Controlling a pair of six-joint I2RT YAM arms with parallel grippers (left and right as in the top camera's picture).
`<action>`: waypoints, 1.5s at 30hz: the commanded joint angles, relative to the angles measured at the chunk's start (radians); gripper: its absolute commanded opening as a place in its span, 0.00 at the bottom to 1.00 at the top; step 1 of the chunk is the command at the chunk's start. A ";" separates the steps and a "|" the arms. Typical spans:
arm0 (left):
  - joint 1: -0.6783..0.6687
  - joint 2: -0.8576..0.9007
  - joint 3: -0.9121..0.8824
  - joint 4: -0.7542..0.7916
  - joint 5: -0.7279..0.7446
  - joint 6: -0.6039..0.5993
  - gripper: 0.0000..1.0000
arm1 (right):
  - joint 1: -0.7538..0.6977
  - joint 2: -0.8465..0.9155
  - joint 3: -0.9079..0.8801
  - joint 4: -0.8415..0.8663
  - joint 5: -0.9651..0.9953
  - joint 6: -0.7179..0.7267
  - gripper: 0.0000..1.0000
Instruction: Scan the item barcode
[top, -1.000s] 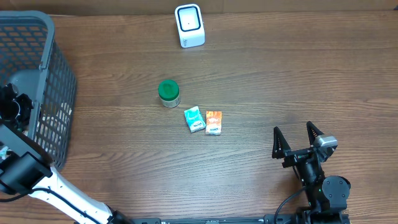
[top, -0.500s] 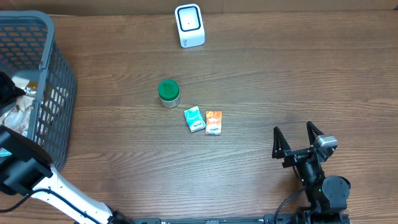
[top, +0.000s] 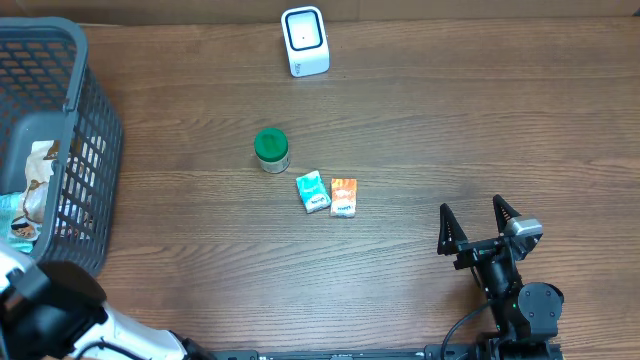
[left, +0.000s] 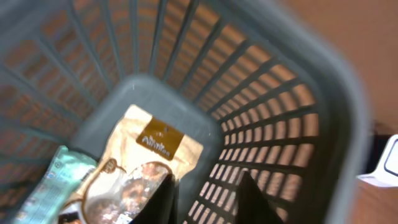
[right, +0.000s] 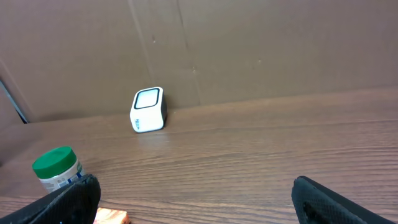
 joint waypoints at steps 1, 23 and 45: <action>-0.006 -0.023 0.015 0.003 -0.025 -0.018 0.37 | -0.003 -0.011 -0.011 0.005 0.005 -0.004 1.00; 0.037 0.142 -0.468 0.179 -0.249 0.172 0.60 | -0.003 -0.011 -0.011 0.005 0.005 -0.004 1.00; 0.038 0.156 -0.763 0.590 -0.246 0.426 0.91 | -0.003 -0.011 -0.011 0.005 0.005 -0.004 1.00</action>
